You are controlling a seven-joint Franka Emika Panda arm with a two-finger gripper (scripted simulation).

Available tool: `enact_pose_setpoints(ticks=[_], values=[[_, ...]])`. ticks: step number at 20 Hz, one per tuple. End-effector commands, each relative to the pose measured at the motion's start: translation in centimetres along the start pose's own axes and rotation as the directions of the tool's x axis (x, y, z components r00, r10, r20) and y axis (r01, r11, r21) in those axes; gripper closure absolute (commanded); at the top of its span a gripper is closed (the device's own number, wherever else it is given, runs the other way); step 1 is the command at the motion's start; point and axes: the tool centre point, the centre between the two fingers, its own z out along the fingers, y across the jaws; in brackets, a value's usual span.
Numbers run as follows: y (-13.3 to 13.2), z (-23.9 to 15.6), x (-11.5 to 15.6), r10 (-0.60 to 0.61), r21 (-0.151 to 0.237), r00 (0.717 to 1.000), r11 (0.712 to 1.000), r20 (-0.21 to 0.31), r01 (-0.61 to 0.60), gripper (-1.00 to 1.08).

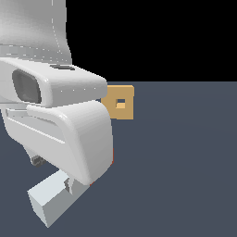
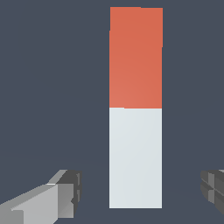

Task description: Insert the peg into the horizontal hole in a box.

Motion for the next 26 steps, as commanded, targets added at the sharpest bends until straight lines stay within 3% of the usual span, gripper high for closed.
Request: enact_pose_setpoints(ticks=[1, 13, 14, 26], values=[[-0.1, 0.8, 0.0, 0.001, 0.001, 1.0, 1.0, 0.0, -0.001, -0.92], [-0.2, 4.5, 0.0, 0.005, 0.001, 1.0, 1.0, -0.002, -0.005, -0.92], [-0.2, 4.5, 0.0, 0.005, 0.001, 1.0, 1.0, -0.002, -0.005, 1.08], [-0.1, 4.4, 0.1, 0.002, 0.0, 1.0, 1.0, -0.002, -0.002, 1.08]])
